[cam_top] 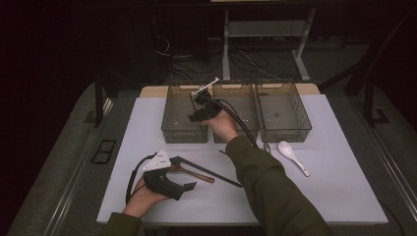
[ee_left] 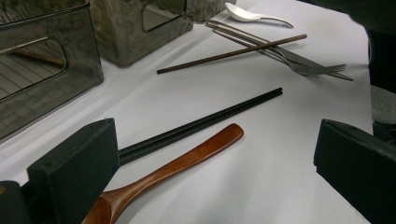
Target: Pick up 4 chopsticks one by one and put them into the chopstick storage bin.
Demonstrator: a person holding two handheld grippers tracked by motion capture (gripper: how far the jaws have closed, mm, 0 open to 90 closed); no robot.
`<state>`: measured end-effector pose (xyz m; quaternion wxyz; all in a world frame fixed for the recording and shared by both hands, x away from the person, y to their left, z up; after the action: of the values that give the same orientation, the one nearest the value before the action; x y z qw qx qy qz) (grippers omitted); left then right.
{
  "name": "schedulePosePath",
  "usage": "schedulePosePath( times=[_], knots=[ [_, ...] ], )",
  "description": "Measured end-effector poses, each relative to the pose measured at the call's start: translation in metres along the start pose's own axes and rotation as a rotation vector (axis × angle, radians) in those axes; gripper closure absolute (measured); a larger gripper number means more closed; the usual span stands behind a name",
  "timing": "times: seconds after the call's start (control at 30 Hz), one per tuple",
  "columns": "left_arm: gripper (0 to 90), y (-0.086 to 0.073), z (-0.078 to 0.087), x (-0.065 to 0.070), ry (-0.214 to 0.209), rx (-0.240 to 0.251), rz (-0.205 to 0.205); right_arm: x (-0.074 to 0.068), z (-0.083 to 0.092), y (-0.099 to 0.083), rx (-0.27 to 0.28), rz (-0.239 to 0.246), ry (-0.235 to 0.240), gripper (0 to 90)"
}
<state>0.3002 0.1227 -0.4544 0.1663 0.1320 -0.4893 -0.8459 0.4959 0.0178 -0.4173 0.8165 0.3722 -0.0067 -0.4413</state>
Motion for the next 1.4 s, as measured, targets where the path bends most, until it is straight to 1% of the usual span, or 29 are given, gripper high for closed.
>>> schedulePosePath(
  times=[0.1,0.13,0.2,0.3,0.33,0.43,0.57,0.63,0.93,0.97,1.17,1.27,1.4],
  knots=[
    [0.0,0.0,0.0,0.0,0.001,-0.001,0.003,-0.003,0.009,0.0,0.008,0.022,0.033,57.3],
    [0.0,0.0,0.0,0.001,0.001,-0.002,0.008,-0.004,0.012,-0.001,0.01,0.031,0.04,55.8],
    [0.0,-0.001,0.0,0.001,0.001,-0.004,0.004,-0.005,0.018,-0.003,0.018,0.046,0.049,53.2],
    [0.0,-0.001,0.0,0.001,0.003,-0.007,0.0,-0.005,0.027,-0.007,0.009,0.063,0.072,50.2],
    [0.0,-0.001,0.0,0.001,0.004,-0.01,-0.001,-0.005,0.03,-0.009,0.012,0.074,0.07,49.6],
    [0.0,-0.001,-0.001,0.001,0.004,-0.009,0.004,-0.003,0.038,-0.013,0.019,0.089,0.073,48.5],
    [0.0,-0.002,0.0,0.001,0.006,-0.018,-0.004,0.0,0.051,-0.019,0.029,0.097,0.076,48.1],
    [0.0,-0.002,-0.001,0.001,0.006,-0.017,0.001,0.002,0.057,-0.022,0.034,0.104,0.081,47.7],
    [0.0,-0.003,-0.001,0.001,0.008,-0.022,0.0,0.013,0.085,-0.039,0.05,0.114,0.092,46.5],
    [0.0,-0.003,-0.001,0.001,0.009,-0.02,0.005,0.014,0.088,-0.041,0.056,0.115,0.091,46.4],
    [0.0,-0.003,0.0,0.001,0.01,-0.025,0.007,0.022,0.108,-0.056,0.078,0.126,0.099,46.4],
    [0.0,-0.003,-0.001,0.001,0.012,-0.023,0.007,0.025,0.118,-0.064,0.082,0.123,0.102,46.3],
    [0.0,-0.004,-0.001,0.0,0.014,-0.025,0.006,0.031,0.129,-0.074,0.086,0.132,0.105,46.2]
  ],
)
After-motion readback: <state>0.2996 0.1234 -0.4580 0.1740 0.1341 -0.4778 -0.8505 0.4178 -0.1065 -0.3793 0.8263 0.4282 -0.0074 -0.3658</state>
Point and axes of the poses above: each handheld gripper's, and its own axes: z roughly backward along the jaws, y roughly out of its top, x roughly to its right, the point moved 6 cm from there along -z, roughly forward along the jaws, and after that the axes turned 12 degrees about -z, right-handed, at the moved point
